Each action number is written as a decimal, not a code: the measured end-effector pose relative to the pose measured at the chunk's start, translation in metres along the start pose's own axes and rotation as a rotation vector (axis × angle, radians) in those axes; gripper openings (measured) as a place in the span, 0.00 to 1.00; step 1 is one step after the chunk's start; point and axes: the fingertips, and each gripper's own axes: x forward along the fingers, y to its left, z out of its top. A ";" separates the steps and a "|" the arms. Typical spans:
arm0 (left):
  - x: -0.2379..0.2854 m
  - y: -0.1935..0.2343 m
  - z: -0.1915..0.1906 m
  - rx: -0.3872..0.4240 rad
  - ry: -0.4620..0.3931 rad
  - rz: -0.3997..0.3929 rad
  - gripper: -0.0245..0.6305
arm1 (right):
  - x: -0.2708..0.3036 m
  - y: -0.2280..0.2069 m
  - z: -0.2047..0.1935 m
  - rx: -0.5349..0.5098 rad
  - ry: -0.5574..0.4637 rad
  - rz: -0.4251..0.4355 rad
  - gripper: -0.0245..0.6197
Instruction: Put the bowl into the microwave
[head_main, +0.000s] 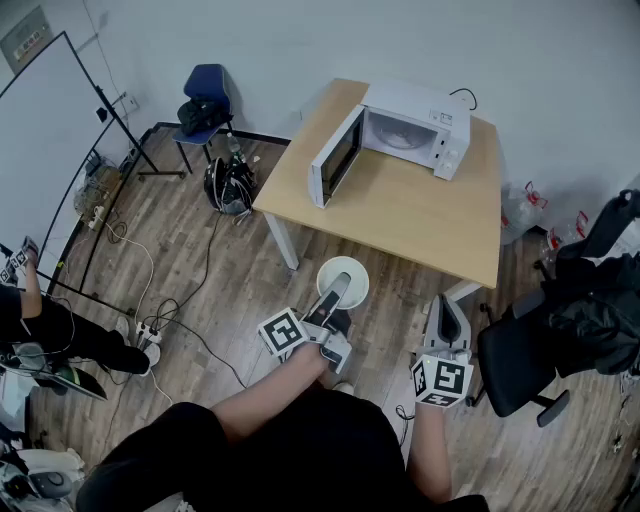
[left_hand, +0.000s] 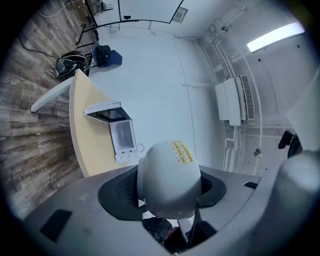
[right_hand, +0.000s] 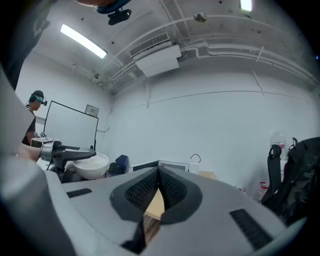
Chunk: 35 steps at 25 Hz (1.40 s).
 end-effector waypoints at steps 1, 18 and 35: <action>-0.003 -0.002 -0.002 0.006 0.006 -0.001 0.41 | -0.005 0.002 -0.003 0.004 0.009 -0.002 0.13; -0.004 0.001 -0.037 -0.022 0.038 -0.003 0.41 | -0.040 -0.015 -0.007 0.026 0.001 -0.038 0.13; 0.067 0.078 -0.044 -0.081 0.113 0.112 0.41 | 0.025 -0.059 -0.038 0.065 0.097 -0.063 0.13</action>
